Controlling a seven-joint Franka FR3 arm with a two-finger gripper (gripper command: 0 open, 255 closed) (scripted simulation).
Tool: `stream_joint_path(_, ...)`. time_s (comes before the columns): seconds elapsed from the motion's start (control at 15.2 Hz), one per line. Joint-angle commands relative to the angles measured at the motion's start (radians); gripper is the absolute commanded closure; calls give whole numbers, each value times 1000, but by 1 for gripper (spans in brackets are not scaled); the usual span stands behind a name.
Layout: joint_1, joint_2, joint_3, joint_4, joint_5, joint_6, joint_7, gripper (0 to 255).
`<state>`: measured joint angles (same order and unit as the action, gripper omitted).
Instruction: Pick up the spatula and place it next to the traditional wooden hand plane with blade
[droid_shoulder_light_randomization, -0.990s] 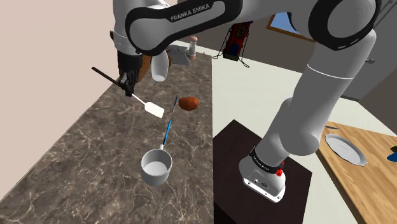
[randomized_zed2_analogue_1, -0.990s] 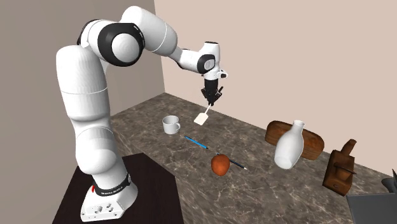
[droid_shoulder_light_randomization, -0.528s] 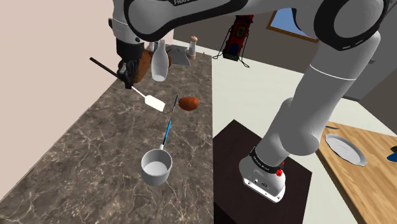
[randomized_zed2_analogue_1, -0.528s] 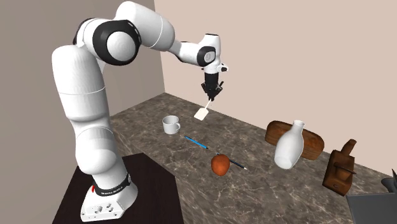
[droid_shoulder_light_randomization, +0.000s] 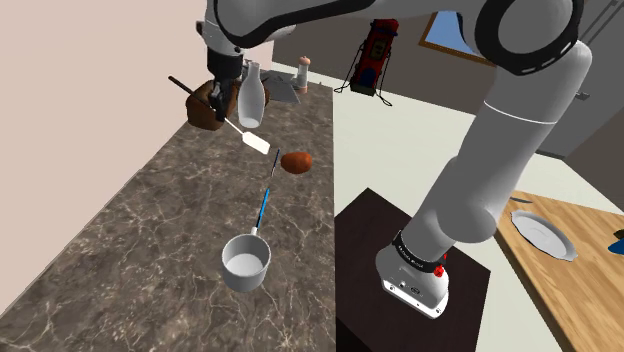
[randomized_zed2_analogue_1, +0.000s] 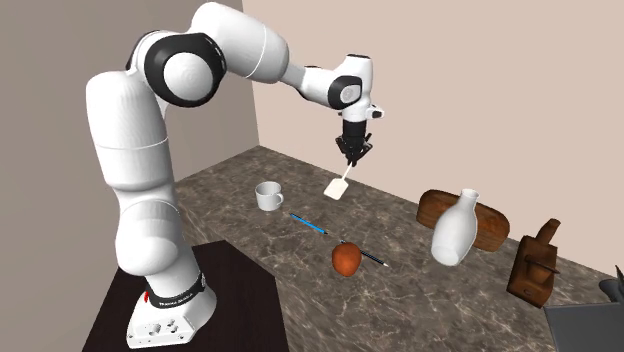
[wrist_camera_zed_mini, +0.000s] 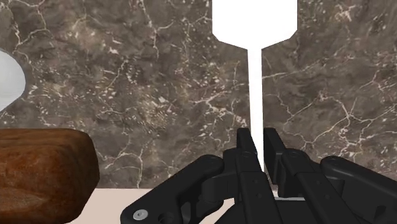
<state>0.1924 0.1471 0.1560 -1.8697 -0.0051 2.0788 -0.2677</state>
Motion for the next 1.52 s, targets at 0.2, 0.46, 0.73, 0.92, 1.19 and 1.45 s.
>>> stream_joint_path(0.2,-63,35,-44,54,11,-21,-113,255)
stream_joint_path(0.46,-112,83,-76,122,18,-43,-198,255)
stream_joint_path(0.73,-162,145,-105,211,27,-72,-279,255)
stream_joint_path(0.92,-200,202,-123,295,34,-101,-337,255)
stream_joint_path(1.19,-250,292,-144,432,44,-150,-409,255)
stream_joint_path(1.45,-301,406,-159,611,53,-219,-474,255)
